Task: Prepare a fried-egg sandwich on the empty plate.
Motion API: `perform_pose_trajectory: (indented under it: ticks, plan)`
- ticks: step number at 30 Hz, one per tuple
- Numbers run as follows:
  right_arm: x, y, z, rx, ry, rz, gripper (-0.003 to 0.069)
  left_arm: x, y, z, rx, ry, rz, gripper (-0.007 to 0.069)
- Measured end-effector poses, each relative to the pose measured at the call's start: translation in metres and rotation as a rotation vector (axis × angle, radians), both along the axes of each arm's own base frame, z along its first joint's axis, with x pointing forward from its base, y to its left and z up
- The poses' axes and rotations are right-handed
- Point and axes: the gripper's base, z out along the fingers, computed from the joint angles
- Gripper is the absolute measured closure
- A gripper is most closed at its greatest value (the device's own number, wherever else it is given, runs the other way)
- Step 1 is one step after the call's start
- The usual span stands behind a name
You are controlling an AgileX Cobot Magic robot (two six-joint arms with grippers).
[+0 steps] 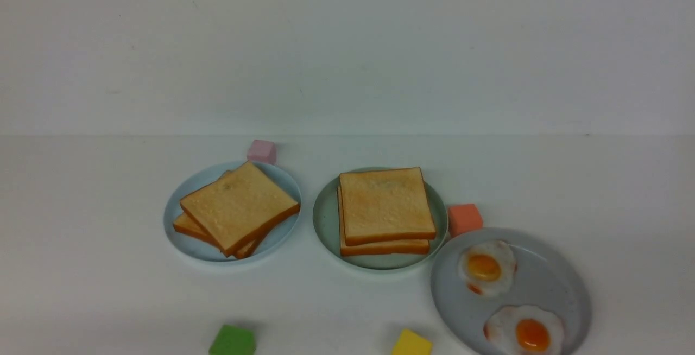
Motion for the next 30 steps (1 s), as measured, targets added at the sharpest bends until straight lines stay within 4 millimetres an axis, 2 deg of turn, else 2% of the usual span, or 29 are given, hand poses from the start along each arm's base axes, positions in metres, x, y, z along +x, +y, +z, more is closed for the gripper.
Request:
perform_pose_trajectory:
  ticks: [30]
  plan:
    - [-0.0001,0.0004,-0.0005,0.015,0.013,-0.001,0.0606,0.0000,0.0000,0.0000,-0.001,0.000,0.000,0.0596]
